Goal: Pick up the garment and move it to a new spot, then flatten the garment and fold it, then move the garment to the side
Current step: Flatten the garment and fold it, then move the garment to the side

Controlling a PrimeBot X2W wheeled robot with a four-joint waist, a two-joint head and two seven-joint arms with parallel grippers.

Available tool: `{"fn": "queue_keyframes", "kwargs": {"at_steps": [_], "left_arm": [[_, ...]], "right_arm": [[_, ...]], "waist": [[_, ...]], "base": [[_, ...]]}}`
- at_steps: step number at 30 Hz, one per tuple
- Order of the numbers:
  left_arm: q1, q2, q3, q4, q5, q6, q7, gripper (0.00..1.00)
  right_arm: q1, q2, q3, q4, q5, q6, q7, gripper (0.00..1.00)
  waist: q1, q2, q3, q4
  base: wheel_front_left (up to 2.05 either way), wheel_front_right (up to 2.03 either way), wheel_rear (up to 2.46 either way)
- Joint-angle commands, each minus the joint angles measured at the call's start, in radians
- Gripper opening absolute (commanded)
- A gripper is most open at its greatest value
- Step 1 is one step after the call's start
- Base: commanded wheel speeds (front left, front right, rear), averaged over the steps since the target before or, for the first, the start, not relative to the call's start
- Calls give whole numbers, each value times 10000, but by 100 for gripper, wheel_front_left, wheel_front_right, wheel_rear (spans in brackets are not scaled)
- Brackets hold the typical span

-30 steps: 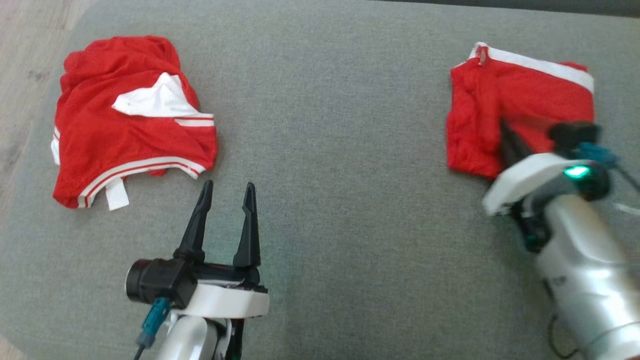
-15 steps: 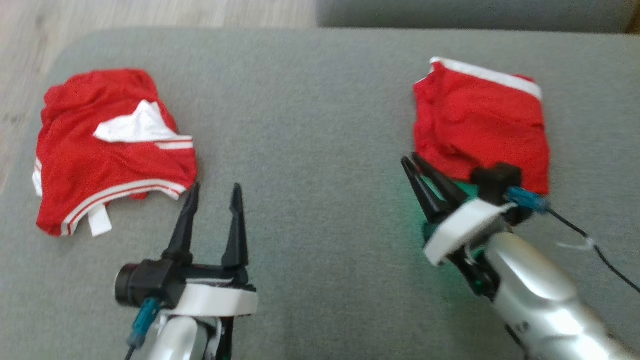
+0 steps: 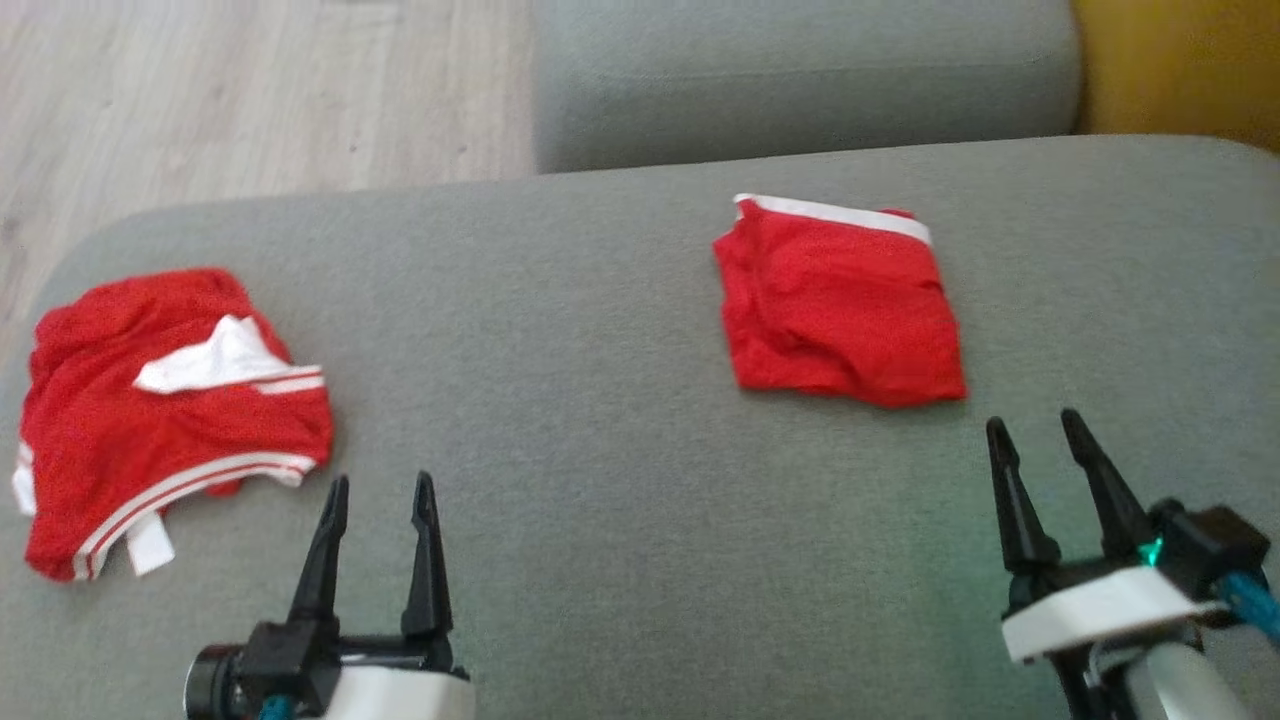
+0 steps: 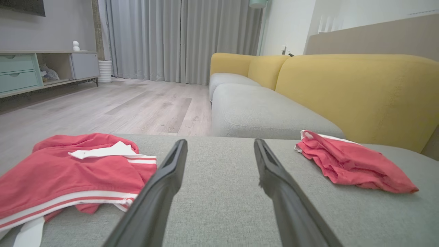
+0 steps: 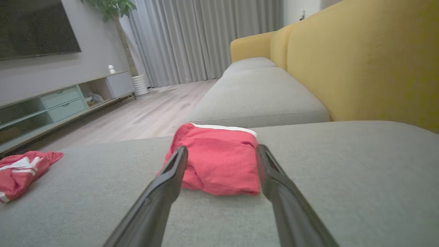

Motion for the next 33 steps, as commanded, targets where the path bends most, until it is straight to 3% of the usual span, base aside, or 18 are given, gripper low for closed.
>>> {"fn": "queue_keyframes", "kwargs": {"at_steps": [1,10,33], "left_arm": [[-172,-9,389,-289,189,-25,-51,100],[78,-9,498,-58,249,-33,-51,100],[14,-9,409,66,413,-139,-51,100]], "right_arm": [[-173,21,30,-460,-208,-7,-107,100],[391,384,-32,-642,-558,-7,-108,100],[273,416,-43,-84,-723,-7,-108,100]], "waist": [[3,-1,-175,-222],[3,-1,-311,-493],[3,-1,-41,-353]], "base": [[0,0,0],[0,0,0],[0,0,0]]}}
